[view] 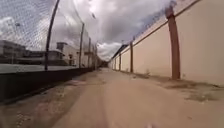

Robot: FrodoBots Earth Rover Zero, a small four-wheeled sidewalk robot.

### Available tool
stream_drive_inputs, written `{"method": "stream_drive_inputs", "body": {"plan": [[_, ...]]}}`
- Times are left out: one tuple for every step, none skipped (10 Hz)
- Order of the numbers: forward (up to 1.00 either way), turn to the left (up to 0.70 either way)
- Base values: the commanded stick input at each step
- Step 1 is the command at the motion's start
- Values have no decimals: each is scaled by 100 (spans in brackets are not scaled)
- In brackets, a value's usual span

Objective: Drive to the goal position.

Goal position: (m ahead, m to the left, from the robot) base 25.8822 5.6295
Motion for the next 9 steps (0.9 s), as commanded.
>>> {"method": "stream_drive_inputs", "body": {"plan": [[60, -4], [60, 0], [60, 0], [60, 0], [60, 0], [60, 0], [60, 0], [60, 0], [60, 0]]}}
